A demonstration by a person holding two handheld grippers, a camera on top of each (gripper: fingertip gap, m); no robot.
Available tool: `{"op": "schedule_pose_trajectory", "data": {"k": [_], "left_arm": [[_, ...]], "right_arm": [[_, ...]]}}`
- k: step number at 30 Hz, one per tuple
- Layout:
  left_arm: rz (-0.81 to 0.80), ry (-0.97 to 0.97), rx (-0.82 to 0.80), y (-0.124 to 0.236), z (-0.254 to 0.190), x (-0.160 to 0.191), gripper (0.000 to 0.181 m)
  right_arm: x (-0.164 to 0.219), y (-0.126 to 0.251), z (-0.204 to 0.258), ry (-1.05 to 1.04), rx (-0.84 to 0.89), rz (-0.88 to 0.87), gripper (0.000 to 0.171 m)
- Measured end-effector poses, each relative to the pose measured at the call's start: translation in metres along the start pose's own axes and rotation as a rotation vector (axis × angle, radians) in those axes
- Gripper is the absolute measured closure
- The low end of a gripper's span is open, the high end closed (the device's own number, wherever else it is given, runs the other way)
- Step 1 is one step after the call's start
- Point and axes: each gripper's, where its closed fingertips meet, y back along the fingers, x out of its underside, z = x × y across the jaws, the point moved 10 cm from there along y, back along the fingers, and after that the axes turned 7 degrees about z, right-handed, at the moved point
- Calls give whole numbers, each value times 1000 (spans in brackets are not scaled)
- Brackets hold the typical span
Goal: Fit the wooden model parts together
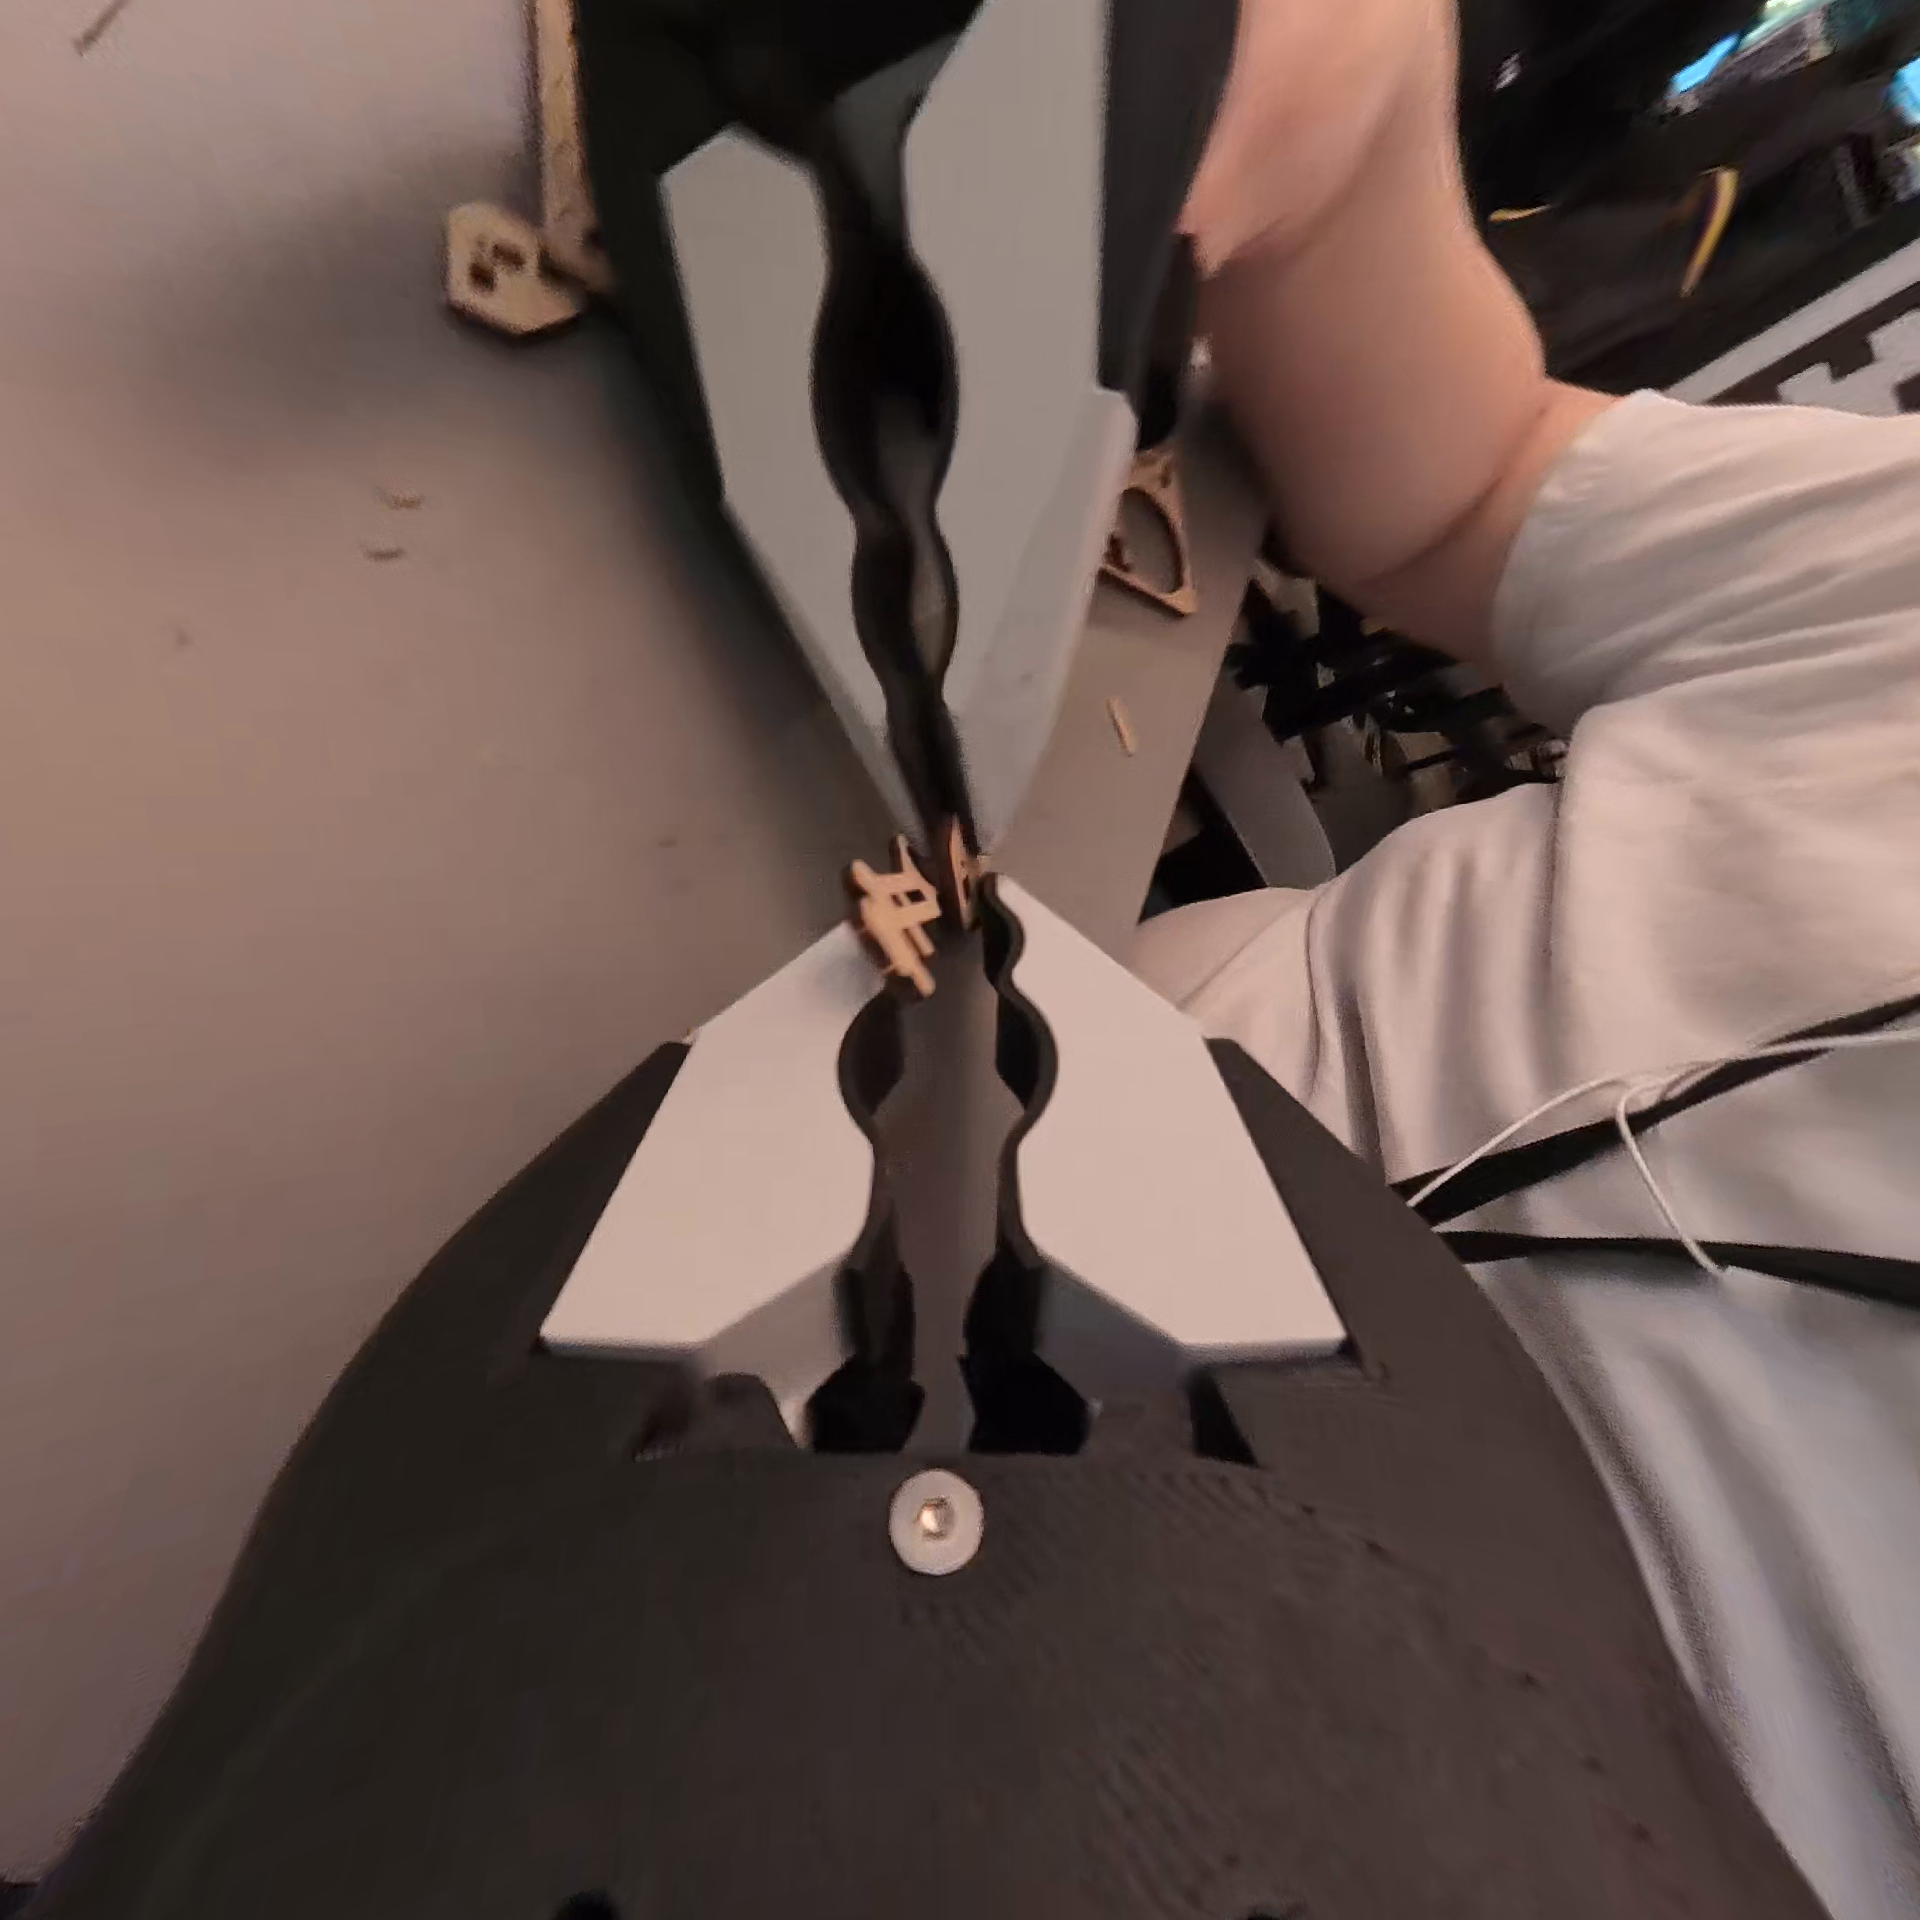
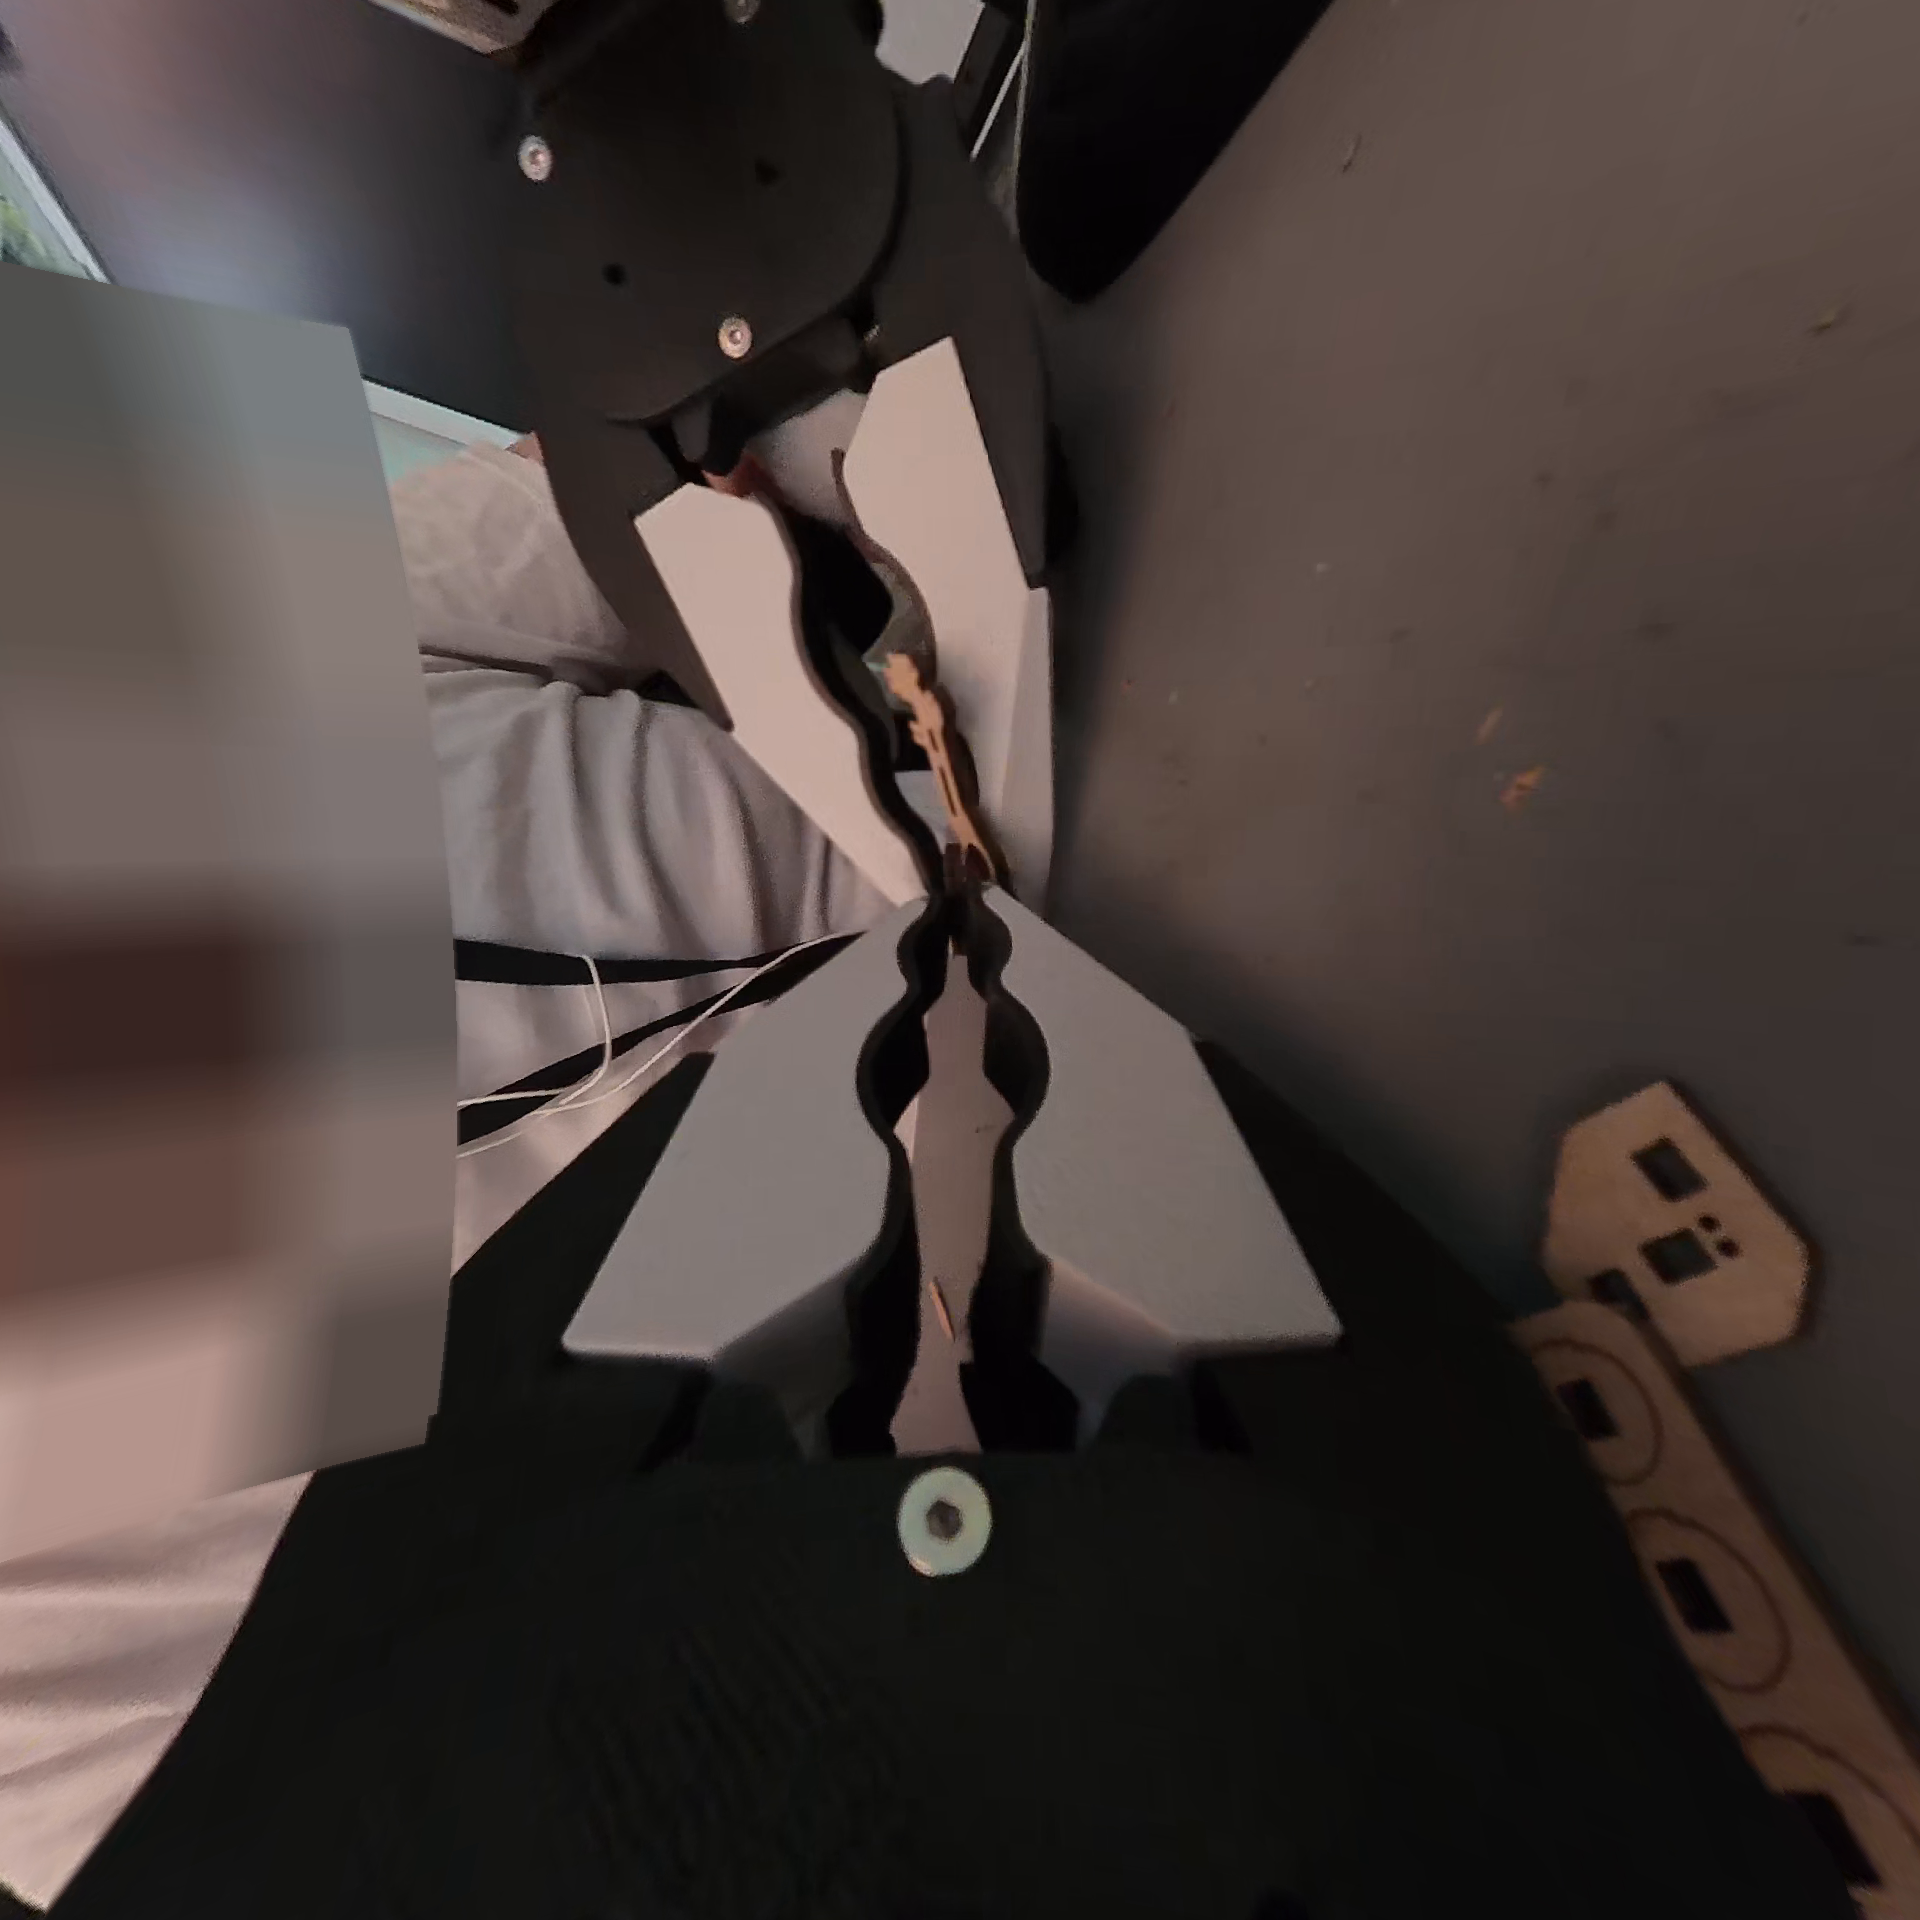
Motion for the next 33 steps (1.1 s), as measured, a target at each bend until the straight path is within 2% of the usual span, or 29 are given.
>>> {"op": "schedule_pose_trajectory", "data": {"k": [7,11,14,16,17,21,22,24,29,30,32,33], "left_arm": [[246,92,-36,13,-7,-24,175],[341,41,-68,33,-26,-49,178],[424,-28,-119,43,-32,-57,181],[477,-111,-272,45,-30,-58,181],[513,-153,-390,47,-27,-59,181],[788,-399,-1128,60,-15,-63,181],[859,-476,-1273,61,-16,-62,181],[990,-554,-1419,58,-17,-57,181],[1087,-520,-1344,49,-7,-35,181],[1058,-518,-1316,52,-5,-33,181],[899,-480,-1249,66,0,-35,181],[799,-448,-1155,74,2,-36,181]], "right_arm": [[-4,3,11,98,26,-38,170],[-9,18,29,245,-19,-125,170],[-11,37,38,322,-87,-256,170],[-10,49,40,334,-146,-324,170],[-10,54,38,333,-118,-336,170],[-9,65,33,337,13,-364,170],[-9,67,32,334,18,-375,170],[-9,69,30,321,33,-394,170],[-8,71,21,272,59,-398,170],[-7,71,19,256,73,-391,170],[-7,68,18,239,132,-364,170],[-6,66,17,231,186,-336,170]]}}
